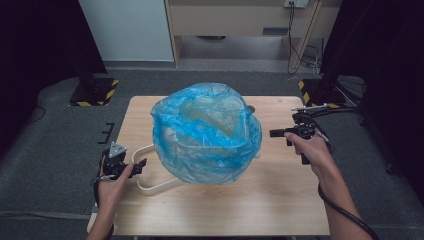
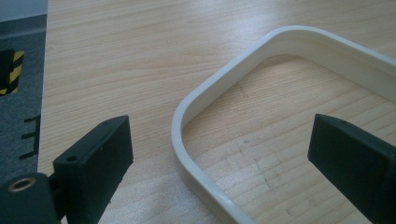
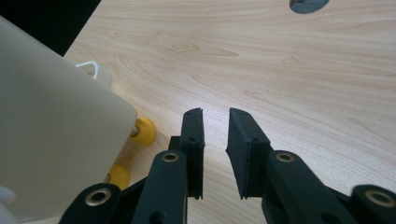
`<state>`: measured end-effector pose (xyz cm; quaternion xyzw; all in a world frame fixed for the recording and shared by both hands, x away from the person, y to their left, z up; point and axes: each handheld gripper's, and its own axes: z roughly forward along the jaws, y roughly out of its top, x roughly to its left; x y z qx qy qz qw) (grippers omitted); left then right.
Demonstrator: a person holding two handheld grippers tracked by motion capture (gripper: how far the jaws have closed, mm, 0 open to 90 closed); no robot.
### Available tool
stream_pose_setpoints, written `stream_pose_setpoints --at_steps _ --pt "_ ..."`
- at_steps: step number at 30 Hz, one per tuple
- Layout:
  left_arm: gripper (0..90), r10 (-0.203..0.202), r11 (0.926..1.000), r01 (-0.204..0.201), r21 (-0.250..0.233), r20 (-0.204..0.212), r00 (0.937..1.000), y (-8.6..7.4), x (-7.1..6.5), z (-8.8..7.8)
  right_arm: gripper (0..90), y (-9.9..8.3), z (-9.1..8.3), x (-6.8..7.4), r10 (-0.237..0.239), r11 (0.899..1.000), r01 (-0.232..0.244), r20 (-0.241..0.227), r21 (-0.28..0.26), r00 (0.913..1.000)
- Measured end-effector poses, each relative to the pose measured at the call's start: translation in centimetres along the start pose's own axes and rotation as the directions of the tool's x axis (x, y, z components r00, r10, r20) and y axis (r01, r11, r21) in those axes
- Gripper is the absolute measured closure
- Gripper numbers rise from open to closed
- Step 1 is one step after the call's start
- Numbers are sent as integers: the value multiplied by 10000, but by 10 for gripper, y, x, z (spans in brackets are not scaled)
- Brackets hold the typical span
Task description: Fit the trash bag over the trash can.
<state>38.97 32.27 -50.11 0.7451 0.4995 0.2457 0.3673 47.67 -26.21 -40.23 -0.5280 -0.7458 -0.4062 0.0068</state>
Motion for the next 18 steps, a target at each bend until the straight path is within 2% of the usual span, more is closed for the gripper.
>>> stream_pose_setpoints --at_steps 6,11,18 --pt "52 22 10000 -22 -18 78 10000 1 1 -1 631 -10 7 -13 48 10000 -47 249 -47 9997" --pt "49 36 10000 -36 -10 118 9999 2 1 0 478 -22 15 -26 217 9997 -212 405 -119 9989" --pt "49 212 9998 -213 45 151 9997 3 0 1 267 -40 25 -42 51 9986 -22 540 -529 9985"
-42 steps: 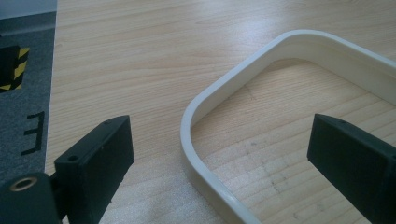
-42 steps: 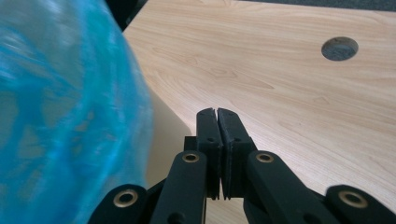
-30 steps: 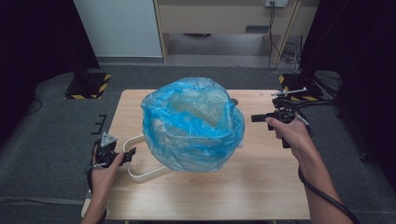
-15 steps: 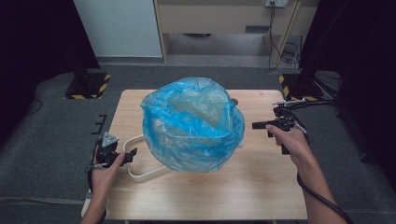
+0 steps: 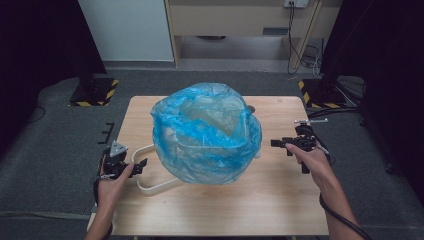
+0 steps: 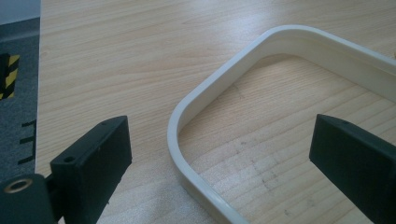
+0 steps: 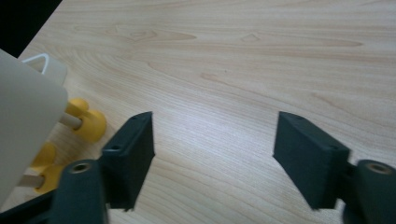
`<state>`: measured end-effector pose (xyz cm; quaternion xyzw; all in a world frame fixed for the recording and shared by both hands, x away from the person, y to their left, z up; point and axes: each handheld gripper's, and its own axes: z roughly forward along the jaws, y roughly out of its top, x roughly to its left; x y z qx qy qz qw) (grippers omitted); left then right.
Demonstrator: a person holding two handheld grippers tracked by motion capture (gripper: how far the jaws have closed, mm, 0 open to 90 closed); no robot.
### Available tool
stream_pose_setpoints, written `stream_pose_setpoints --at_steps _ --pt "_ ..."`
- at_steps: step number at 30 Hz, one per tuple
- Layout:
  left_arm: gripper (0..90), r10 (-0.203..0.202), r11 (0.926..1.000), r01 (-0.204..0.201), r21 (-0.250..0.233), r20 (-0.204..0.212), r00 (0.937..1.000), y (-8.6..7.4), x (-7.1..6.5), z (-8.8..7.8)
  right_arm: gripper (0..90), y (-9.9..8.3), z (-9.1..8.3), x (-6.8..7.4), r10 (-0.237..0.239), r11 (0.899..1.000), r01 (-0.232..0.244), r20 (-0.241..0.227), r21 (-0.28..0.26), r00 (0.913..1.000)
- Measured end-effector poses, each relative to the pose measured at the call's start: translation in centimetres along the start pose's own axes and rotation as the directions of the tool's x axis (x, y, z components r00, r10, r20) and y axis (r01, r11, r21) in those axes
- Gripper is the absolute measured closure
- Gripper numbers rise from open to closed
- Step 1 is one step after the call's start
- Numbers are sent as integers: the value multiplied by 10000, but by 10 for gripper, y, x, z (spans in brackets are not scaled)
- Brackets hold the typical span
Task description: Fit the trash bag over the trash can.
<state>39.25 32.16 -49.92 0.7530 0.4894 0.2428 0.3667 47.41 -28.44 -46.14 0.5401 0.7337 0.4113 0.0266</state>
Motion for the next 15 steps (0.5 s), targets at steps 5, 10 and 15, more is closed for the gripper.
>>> stream_pose_setpoints --at_steps 5,10,15 --pt "49 129 9999 -129 50 64 9999 1 0 0 169 -14 8 -9 -203 9998 203 274 5 9994" --pt "46 309 9994 -312 120 192 9993 4 2 2 112 -28 13 -18 -193 9997 197 438 -109 9989" --pt "46 523 9984 -528 178 228 9984 10 8 4 98 -39 15 -28 -158 9995 178 718 -266 9973"
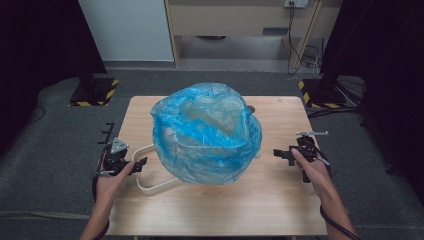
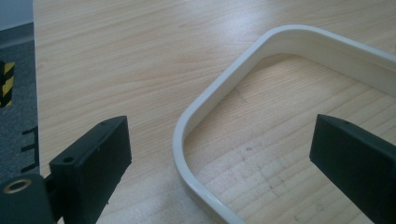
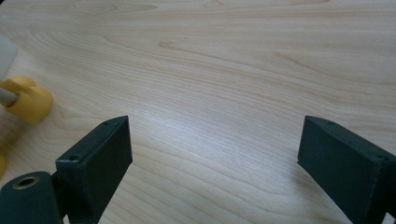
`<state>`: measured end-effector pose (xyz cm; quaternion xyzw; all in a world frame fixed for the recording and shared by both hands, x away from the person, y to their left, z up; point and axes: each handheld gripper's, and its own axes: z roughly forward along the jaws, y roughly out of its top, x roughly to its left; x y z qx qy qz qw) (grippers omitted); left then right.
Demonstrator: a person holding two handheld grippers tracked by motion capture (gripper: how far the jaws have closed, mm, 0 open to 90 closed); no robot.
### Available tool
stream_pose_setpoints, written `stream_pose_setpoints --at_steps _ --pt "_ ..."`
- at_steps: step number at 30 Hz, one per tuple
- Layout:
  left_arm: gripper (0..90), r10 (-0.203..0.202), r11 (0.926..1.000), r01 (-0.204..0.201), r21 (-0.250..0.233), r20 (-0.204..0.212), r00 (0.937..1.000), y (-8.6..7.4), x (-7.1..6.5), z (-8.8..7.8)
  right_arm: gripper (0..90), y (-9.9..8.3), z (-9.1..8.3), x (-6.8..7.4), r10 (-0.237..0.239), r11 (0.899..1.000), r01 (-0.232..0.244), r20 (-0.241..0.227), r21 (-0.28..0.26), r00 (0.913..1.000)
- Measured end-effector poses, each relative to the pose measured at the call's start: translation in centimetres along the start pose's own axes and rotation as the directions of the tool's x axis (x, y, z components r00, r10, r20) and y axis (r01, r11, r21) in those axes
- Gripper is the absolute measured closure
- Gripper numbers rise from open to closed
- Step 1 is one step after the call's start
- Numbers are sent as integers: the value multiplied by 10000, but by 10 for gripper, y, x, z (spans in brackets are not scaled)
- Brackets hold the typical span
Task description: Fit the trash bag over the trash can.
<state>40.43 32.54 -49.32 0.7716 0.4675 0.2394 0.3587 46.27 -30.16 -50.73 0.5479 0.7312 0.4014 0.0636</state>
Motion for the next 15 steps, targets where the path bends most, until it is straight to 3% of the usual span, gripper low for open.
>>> stream_pose_setpoints --at_steps 8,15 --pt "53 211 9997 -210 124 -54 9998 3 16 3 100 -14 1 -11 170 9997 -168 110 -191 9998" --pt "63 204 9994 -201 290 -92 9997 0 25 7 101 -18 2 -12 40 9995 -35 154 -304 9999"
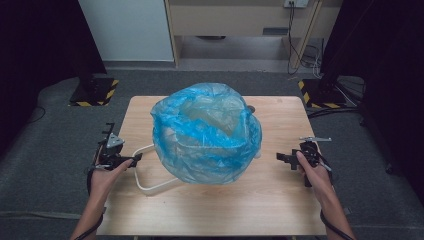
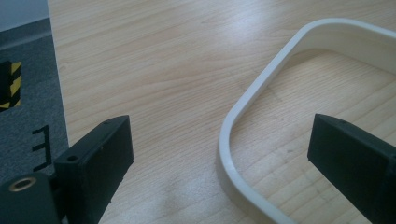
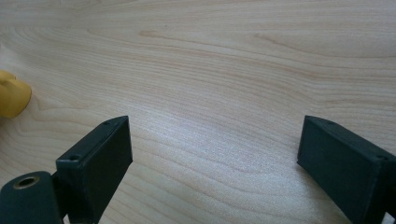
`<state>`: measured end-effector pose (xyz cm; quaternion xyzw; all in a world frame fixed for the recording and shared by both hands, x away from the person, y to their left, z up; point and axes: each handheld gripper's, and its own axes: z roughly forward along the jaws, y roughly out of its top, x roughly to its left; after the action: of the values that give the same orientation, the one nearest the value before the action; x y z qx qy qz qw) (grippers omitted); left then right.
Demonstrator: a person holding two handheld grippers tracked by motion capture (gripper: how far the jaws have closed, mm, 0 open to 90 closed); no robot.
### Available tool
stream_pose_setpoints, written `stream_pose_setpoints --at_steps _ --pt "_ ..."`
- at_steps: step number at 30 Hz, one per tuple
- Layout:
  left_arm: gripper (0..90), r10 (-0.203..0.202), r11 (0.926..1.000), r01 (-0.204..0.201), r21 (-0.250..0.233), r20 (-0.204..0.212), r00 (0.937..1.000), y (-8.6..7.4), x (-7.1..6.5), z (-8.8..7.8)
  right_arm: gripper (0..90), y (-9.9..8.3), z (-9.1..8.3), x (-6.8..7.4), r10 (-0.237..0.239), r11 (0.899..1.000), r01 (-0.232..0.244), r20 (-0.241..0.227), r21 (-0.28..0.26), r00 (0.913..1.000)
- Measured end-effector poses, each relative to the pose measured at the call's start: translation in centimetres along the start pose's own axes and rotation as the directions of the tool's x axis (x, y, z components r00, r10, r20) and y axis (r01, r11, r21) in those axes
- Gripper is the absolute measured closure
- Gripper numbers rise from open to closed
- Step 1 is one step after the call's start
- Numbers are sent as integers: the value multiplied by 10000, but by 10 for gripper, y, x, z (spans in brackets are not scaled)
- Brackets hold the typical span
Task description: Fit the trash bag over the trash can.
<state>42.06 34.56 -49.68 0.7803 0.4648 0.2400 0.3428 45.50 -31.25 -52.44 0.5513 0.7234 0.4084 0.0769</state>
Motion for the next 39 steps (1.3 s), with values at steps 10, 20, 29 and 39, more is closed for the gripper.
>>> stream_pose_setpoints --at_steps 10,20,29,39 --pt "97 -158 9998 157 91 47 9999 -3 4 7 103 -6 4 1 -446 9990 447 132 -33 9989" --pt "314 217 9966 -247 788 393 9990 4 0 26 101 -14 4 0 -1168 9920 1174 156 -464 9930" --pt "602 216 9924 -277 1203 517 9984 -1 0 35 101 -15 4 0 -1145 9920 1148 87 -528 9934" --pt "798 296 9927 -351 1156 489 9984 -3 -3 34 101 -16 3 0 -1154 9914 1155 50 -620 9933"
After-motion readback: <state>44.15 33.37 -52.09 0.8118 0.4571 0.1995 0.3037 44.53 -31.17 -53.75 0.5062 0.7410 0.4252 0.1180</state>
